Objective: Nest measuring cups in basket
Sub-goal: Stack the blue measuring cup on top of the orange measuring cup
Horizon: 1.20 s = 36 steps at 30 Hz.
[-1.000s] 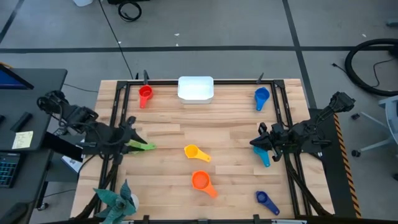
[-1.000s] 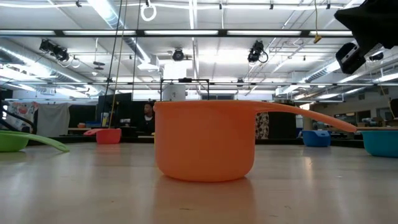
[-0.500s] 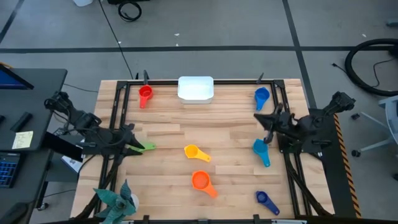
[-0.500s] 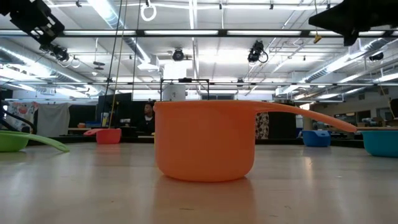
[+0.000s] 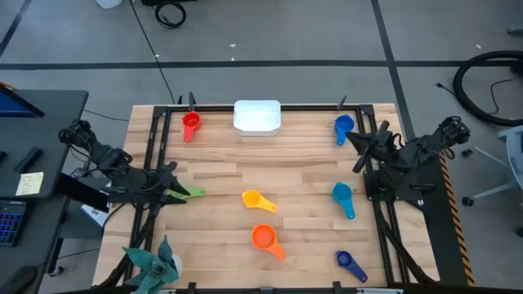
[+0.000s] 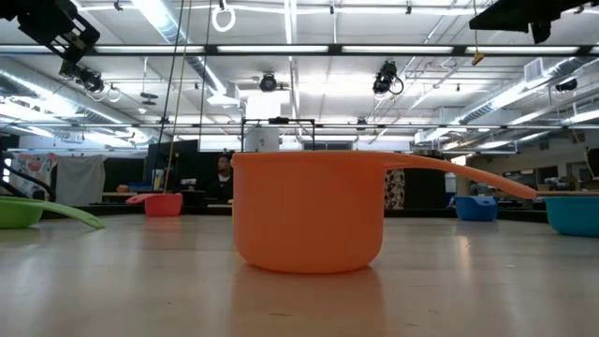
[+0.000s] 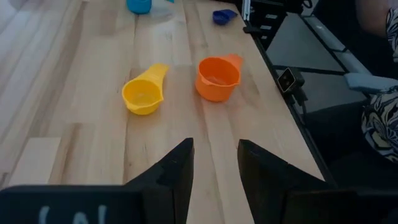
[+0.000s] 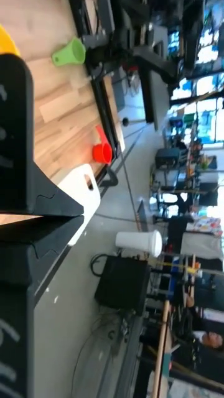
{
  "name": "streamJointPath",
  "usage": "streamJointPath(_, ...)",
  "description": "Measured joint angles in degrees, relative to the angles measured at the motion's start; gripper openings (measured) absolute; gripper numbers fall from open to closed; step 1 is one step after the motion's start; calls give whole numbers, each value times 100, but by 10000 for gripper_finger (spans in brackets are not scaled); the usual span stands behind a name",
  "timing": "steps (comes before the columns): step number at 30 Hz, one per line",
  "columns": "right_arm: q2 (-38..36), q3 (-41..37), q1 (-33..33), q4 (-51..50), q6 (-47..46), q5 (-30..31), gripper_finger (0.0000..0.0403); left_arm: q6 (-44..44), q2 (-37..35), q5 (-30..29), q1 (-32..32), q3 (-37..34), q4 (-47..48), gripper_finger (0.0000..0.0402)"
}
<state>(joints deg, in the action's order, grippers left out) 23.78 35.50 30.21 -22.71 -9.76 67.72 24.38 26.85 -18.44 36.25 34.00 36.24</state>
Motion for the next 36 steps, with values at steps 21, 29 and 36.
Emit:
streamJointPath(21,1472,1800,-3322,-3285,-388,-1312,10,-302,11,-444,-2,-2,-71,130)
streamJointPath(29,2111,1802,-4592,-3044,54,-2304,25,-243,11,-444,-2,-2,-69,130)
streamJointPath(36,2819,1804,-5231,-2500,368,-2756,65,-164,11,-444,-2,-2,-67,130)
